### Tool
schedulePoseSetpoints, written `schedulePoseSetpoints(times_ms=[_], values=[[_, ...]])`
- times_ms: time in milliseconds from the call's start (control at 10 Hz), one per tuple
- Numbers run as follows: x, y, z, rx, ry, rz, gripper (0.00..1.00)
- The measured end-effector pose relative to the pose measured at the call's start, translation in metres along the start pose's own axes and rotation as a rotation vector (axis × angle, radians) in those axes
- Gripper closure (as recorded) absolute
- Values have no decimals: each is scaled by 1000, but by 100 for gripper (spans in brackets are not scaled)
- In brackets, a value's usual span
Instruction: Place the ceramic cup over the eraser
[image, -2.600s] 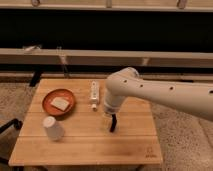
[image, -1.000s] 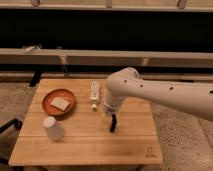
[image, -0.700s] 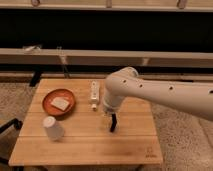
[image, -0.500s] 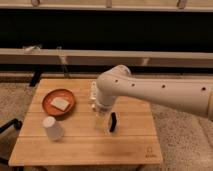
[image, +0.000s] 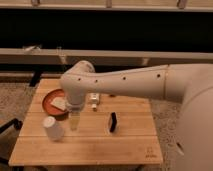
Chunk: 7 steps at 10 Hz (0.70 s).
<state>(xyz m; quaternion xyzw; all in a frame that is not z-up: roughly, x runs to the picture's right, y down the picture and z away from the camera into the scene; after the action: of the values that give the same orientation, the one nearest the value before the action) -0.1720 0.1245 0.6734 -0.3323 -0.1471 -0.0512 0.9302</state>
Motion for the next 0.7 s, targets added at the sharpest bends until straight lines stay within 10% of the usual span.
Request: schedulePoseSetpoints(times_ms=[700], values=[[-58,-10,57,-78,45,-155,20]])
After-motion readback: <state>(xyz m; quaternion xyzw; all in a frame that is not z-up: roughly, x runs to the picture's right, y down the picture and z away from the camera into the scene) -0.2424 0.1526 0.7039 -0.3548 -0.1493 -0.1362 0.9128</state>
